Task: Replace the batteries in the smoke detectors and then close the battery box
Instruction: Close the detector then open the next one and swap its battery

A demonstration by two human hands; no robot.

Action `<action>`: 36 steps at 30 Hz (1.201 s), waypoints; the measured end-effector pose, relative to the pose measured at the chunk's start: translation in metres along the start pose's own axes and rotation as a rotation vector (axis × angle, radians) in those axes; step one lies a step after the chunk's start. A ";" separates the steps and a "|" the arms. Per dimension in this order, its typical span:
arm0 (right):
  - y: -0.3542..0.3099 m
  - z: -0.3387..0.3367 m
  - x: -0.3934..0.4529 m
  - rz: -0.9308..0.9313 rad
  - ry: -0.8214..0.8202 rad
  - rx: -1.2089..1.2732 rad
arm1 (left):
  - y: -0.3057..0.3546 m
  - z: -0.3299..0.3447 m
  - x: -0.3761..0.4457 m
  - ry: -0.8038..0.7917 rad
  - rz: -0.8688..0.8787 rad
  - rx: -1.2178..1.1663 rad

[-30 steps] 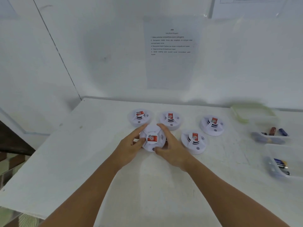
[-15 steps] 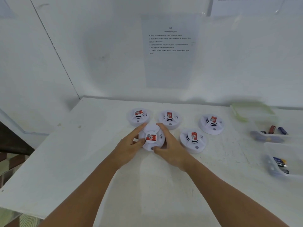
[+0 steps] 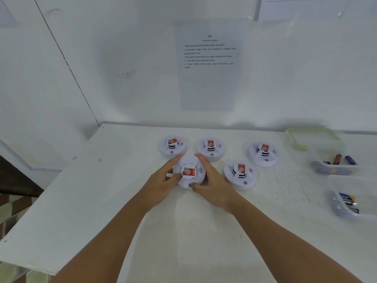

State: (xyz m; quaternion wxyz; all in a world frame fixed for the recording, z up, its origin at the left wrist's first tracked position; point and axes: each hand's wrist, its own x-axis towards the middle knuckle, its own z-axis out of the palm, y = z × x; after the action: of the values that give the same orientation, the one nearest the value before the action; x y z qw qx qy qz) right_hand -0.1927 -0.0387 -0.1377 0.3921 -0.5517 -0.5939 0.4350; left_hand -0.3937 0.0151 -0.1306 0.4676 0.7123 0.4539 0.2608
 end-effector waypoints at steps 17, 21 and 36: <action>-0.002 -0.008 -0.006 0.069 -0.091 0.047 | 0.002 0.001 -0.002 0.009 -0.037 0.000; -0.002 -0.008 -0.006 0.069 -0.094 0.052 | 0.000 0.001 -0.001 0.009 -0.041 0.010; -0.004 -0.006 -0.006 0.056 -0.071 0.039 | 0.002 0.001 -0.001 0.008 -0.039 0.019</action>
State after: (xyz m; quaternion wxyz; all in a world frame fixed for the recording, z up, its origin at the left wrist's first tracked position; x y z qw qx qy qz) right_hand -0.1872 -0.0440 -0.1322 0.3691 -0.5445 -0.5831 0.4767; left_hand -0.3928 0.0138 -0.1293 0.4640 0.7067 0.4720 0.2500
